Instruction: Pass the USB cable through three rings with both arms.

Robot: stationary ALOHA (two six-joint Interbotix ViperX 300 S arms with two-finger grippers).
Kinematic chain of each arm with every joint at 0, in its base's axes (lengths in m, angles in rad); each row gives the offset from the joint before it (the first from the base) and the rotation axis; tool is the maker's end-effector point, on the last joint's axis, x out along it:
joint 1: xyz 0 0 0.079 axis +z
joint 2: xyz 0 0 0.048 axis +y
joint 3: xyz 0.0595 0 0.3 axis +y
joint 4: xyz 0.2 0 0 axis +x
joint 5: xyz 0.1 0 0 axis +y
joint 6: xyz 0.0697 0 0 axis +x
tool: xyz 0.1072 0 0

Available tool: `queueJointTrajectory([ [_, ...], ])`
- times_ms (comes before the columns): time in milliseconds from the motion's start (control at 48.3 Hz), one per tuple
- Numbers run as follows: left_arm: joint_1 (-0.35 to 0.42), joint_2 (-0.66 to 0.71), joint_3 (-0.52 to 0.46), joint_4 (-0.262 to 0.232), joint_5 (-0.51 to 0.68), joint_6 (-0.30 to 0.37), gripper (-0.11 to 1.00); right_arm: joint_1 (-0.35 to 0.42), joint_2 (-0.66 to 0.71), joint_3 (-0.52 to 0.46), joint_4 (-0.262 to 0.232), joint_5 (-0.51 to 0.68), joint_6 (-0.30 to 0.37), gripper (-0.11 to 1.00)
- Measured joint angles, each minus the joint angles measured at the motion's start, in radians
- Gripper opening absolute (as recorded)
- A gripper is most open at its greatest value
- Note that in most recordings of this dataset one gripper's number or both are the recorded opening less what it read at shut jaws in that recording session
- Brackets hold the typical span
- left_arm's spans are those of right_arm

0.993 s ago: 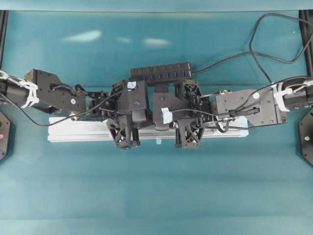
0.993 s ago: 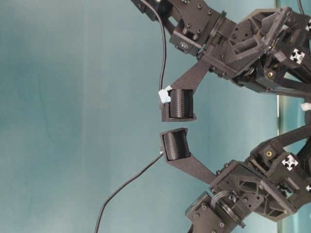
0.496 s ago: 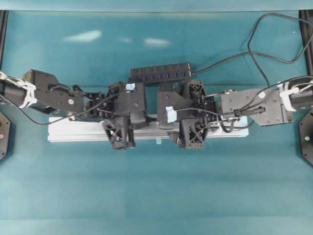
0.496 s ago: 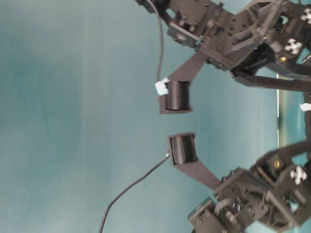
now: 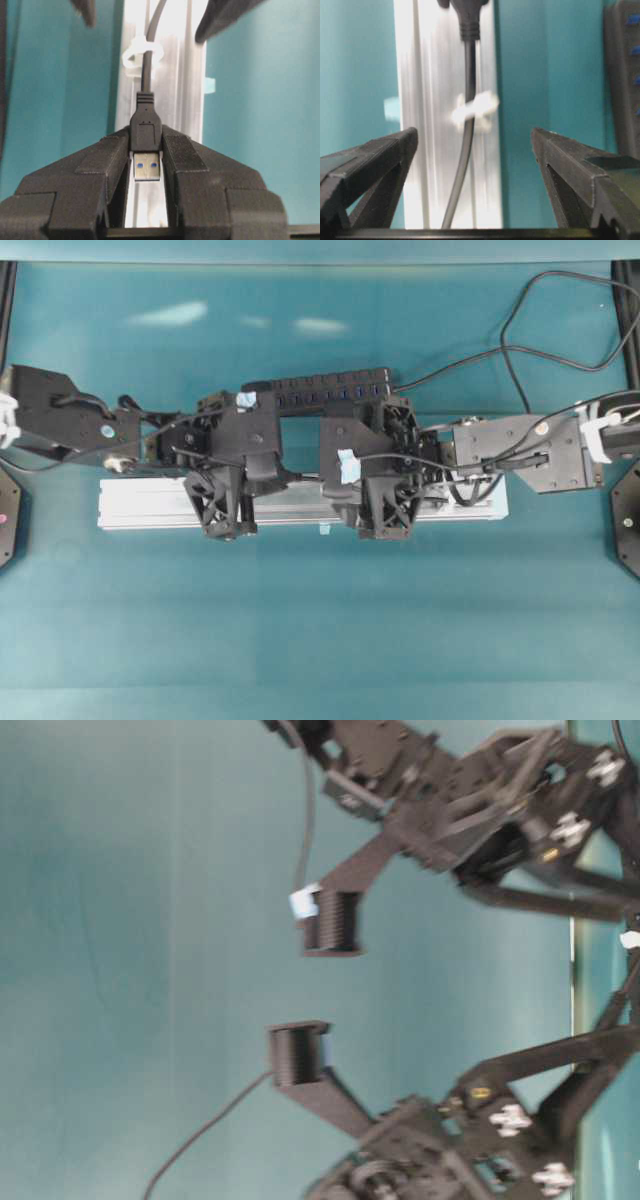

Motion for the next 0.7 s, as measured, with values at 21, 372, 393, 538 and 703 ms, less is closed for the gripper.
queueJointTrajectory([
  [21,-0.002,-0.005,-0.002,0.0,0.011,0.0,0.2,0.0,-0.003,-0.006,0.0,0.0,0.002,0.8],
  [372,-0.018,-0.037,-0.02,0.0,0.08,0.002,0.2,0.0,-0.008,-0.051,0.0,-0.043,0.0,0.8],
  [393,-0.02,-0.037,-0.02,0.0,0.078,0.002,0.2,0.0,-0.008,-0.051,0.0,-0.046,0.0,0.8],
  [538,-0.02,-0.037,-0.02,0.0,0.08,0.002,0.2,0.0,0.008,-0.057,0.002,-0.066,0.0,0.79],
  [703,-0.02,-0.037,-0.02,0.0,0.08,0.002,0.2,0.0,0.029,-0.067,0.0,-0.077,0.002,0.78],
])
